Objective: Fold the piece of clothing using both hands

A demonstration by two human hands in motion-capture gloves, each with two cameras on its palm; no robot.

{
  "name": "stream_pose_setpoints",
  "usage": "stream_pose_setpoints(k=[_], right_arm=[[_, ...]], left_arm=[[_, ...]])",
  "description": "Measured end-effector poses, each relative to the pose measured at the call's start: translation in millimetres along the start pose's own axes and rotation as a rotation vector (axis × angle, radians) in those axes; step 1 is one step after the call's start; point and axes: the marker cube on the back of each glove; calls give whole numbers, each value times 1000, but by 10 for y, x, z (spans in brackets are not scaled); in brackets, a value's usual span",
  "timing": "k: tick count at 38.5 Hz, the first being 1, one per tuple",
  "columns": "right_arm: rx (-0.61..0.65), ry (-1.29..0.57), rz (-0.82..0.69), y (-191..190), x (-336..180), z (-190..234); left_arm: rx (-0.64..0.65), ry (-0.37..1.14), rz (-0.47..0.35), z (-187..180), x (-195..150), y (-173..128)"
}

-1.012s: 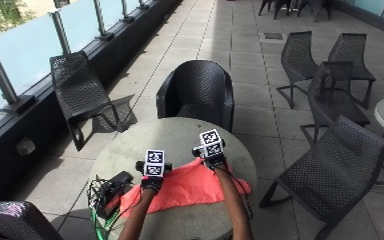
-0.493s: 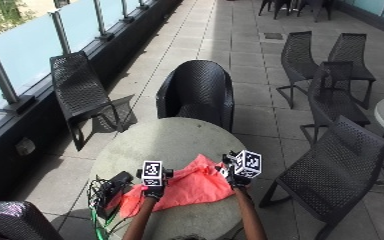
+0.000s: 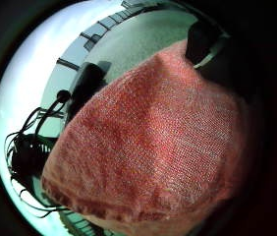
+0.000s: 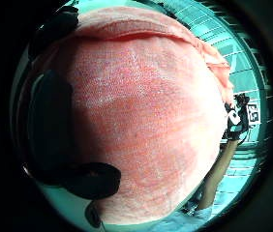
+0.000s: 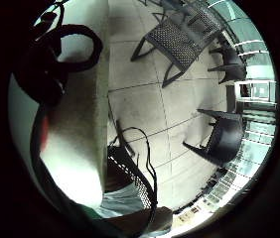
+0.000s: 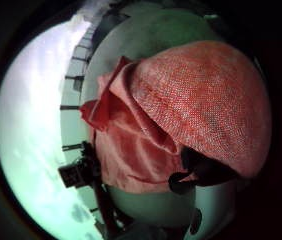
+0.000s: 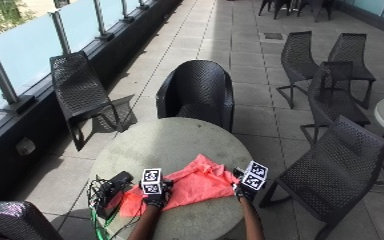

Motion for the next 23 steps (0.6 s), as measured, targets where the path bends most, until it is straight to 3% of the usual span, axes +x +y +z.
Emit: stream_pose_setpoints(k=[11, 14, 19, 23], right_arm=[[105, -23, 19, 12, -156, -11], [163, -167, -52, 38, -356, -169], [226, -526, -297, 114, -956, -547], [208, -579, -319, 172, -1414, -642]], left_arm=[[-4, 41, -7, -11, -15, -16], [22, 79, -10, -111, -44, -32], [84, 198, -28, -200, -235, -273], [116, 213, -57, -478, -472, -395]])
